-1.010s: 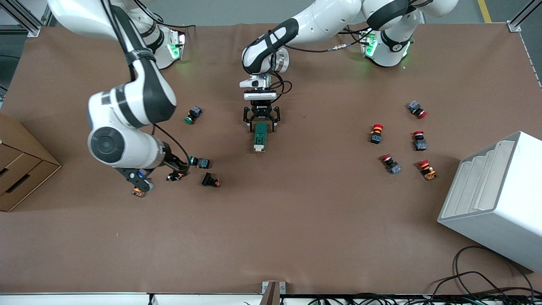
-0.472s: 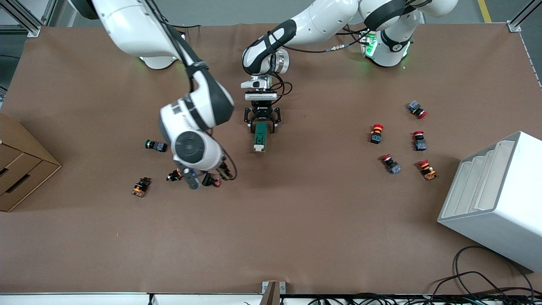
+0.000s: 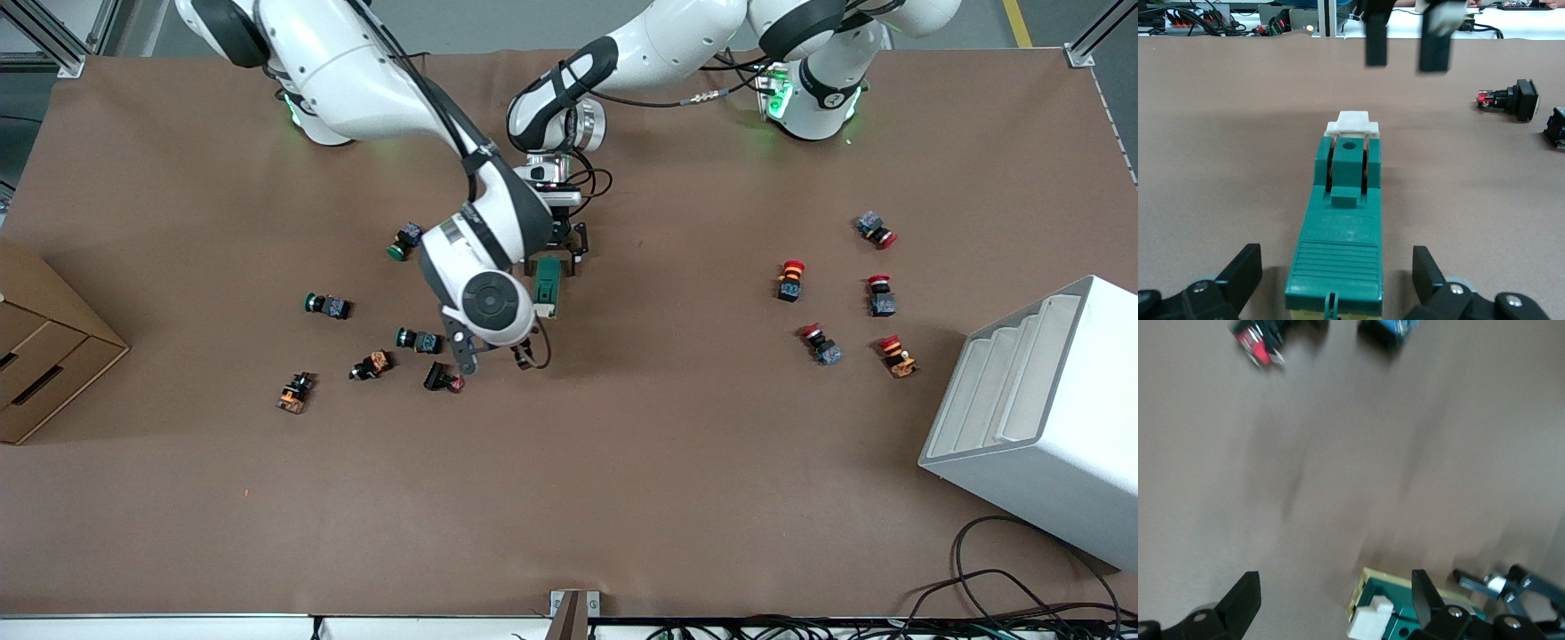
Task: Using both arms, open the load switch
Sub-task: 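Bring the right gripper above the white switch lever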
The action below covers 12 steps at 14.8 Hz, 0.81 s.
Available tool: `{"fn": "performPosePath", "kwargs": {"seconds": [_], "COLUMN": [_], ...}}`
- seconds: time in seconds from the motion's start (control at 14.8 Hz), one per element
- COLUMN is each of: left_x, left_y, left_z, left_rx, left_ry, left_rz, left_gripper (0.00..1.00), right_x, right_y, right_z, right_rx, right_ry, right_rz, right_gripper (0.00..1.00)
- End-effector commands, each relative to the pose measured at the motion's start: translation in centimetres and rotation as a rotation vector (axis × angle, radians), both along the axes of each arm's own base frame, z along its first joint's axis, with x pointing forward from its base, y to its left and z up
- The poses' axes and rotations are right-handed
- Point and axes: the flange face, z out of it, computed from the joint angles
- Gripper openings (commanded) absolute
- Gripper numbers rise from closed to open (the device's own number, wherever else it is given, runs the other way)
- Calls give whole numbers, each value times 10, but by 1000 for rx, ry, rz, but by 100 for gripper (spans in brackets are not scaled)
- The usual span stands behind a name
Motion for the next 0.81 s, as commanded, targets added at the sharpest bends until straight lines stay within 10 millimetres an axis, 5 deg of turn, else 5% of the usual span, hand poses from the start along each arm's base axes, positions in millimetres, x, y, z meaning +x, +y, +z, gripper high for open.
{"fn": "performPosePath", "kwargs": {"seconds": [0.0, 0.74], "left_x": [-10, -11], "left_y": [-2, -2], "left_z": [-16, -16], "left_rx": [-17, -13], "left_ry": [6, 0], "left_rz": [-4, -4], "left_gripper": [99, 99], "right_x": [-3, -58], "right_y": [9, 33], "right_z": [-6, -26], "right_rx": [27, -64], "right_ry": [36, 216], "right_rz": [-60, 13], "right_gripper": [100, 100]}}
